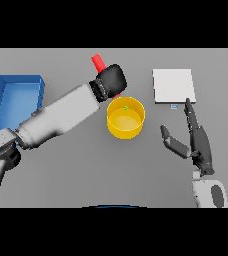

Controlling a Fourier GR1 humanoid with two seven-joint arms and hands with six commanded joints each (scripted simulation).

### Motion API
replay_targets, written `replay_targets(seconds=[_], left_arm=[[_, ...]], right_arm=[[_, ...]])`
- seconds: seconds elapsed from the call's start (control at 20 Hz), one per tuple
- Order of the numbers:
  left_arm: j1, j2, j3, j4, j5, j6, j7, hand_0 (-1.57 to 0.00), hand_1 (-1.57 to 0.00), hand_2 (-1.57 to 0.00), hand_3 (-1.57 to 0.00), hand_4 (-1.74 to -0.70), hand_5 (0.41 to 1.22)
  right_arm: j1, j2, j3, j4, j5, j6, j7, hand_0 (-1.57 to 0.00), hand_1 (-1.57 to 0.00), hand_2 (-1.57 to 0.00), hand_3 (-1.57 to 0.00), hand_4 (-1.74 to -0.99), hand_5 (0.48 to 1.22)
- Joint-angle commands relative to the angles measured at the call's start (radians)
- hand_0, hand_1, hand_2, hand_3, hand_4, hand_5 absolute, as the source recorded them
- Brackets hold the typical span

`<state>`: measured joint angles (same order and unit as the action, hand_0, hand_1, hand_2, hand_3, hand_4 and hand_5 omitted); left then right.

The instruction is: Pick up the red beaker and tilt it to pour out 1 green nut into yellow bowl. Pick up the yellow bowl and place it on the metallic measuring scale.

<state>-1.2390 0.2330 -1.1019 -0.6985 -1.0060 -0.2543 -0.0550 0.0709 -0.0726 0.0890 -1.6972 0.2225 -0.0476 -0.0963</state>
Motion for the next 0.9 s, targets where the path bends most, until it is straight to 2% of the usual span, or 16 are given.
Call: replay_targets(seconds=[0.0,0.1,0.25,0.65,0.85], left_arm=[[-0.016,-0.009,-0.024,0.004,-0.015,0.003,-0.009,-1.57,-1.57,-1.57,-1.57,-1.74,1.221],[-0.047,-0.024,-0.087,0.01,-0.056,-0.002,-0.007,-1.57,-1.57,-1.57,-1.57,-1.73,1.221],[-0.085,-0.033,-0.155,0.027,-0.09,0.01,-0.024,-1.57,-1.57,-1.57,-1.57,-1.73,1.221],[-0.158,-0.077,-0.287,0.058,-0.129,0.008,-0.031,-1.57,-1.57,-1.57,-1.57,-1.72,1.221],[-0.256,-0.064,-0.3,0.102,-0.11,0.027,-0.088,-1.57,-1.57,-1.57,-1.57,-1.72,1.221]], right_arm=[[0.003,0.013,0.007,0.007,0.002,-0.002,0.007,0.0,0.0,0.0,0.0,-1.179,0.627],[0.026,0.007,0.011,0.001,0.01,0.0,-0.013,0.0,0.0,0.0,0.0,-1.167,0.626],[0.009,0.009,0.011,0.009,0.019,-0.009,0.001,0.0,0.0,0.0,0.0,-1.162,0.627],[0.021,0.001,0.008,-0.003,0.032,-0.021,-0.016,0.0,0.0,0.0,0.0,-1.151,0.634],[0.005,0.01,0.004,0.021,0.013,-0.012,-0.018,0.0,0.0,0.0,0.0,-1.157,0.638]])
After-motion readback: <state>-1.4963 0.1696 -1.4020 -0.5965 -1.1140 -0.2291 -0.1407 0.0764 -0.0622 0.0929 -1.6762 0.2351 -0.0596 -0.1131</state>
